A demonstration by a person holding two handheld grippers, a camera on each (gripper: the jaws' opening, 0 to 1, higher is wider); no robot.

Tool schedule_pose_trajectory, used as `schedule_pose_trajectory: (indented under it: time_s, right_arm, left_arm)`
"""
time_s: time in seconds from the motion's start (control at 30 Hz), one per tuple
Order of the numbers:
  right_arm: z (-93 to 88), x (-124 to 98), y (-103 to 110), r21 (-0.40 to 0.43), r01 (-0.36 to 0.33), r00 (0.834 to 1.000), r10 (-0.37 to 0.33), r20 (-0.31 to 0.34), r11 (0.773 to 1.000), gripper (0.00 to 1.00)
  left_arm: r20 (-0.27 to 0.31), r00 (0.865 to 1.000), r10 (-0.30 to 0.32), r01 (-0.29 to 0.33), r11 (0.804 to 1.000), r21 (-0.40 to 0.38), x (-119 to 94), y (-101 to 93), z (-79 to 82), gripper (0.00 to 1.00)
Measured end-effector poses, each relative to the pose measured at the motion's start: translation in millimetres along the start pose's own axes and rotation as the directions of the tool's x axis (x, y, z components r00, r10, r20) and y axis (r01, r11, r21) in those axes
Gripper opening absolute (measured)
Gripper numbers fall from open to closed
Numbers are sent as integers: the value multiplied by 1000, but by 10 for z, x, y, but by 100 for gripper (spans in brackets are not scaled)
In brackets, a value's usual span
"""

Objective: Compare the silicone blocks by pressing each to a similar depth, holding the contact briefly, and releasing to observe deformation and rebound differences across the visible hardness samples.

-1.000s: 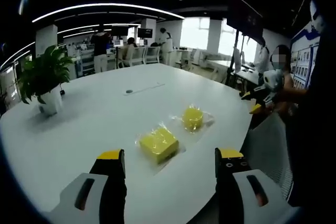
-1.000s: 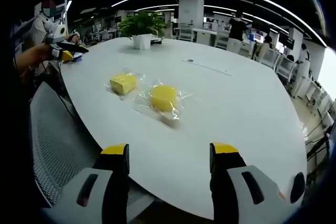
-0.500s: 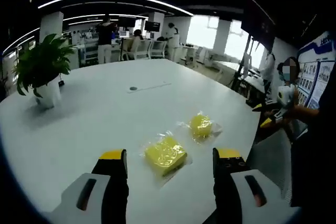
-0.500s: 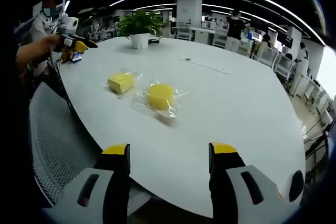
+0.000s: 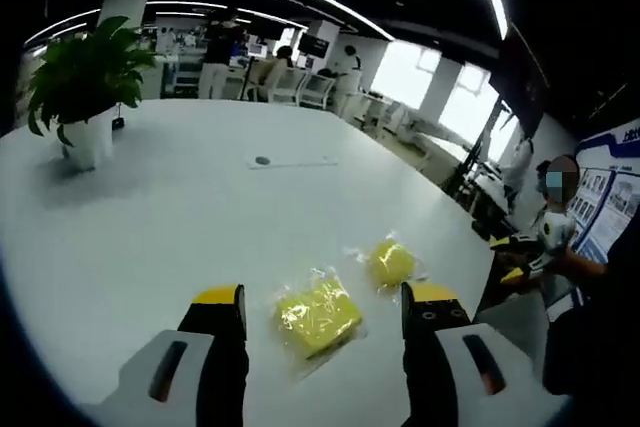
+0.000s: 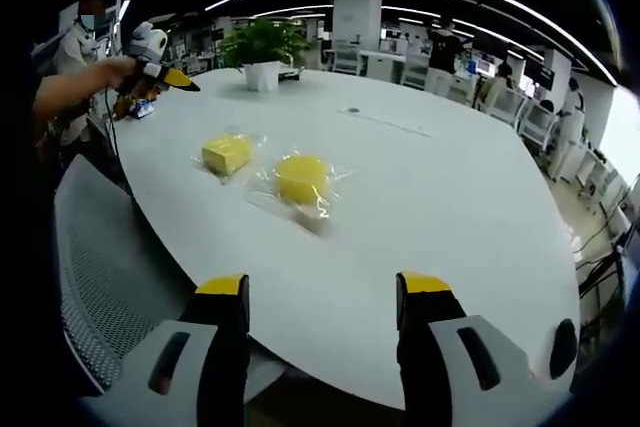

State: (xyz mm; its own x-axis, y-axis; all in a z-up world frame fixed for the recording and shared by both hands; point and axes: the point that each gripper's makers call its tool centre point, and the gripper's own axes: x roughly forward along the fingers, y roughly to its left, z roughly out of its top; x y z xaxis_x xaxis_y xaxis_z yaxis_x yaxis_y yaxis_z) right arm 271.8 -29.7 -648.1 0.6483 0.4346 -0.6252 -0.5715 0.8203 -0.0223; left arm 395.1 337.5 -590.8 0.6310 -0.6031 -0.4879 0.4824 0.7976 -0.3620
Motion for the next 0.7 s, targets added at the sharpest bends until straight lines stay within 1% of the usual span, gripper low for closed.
schedule_pose_trajectory:
  time_s: [0.1, 0.23, 0.33, 0.53, 0.7]
  right_arm:
    - [-33, 0, 6, 0, 3, 1000, -3, -14, 1000, 54]
    - [-41, -3, 7, -2, 5, 1000, -5, -20, 1000, 53]
    - [-51, -11, -17, 0, 12, 1000, -12, -23, 1000, 53]
    - [-82, -20, -57, 14, 26, 999, -26, -33, 1000, 53]
    - [-89, -22, -68, 15, 30, 999, -30, -41, 999, 52]
  left_arm:
    - [-9, 1000, 7, -7, 1000, -25, 87, 88, -8, 61]
    - [-20, 999, 25, -27, 997, -71, 204, 258, -24, 61]
    - [-27, 999, 26, -30, 992, -126, 286, 360, -52, 60]
    - [-42, 998, 54, -62, 977, -204, 398, 574, -127, 59]
    - [-57, 996, 65, -77, 970, -230, 496, 669, -205, 58]
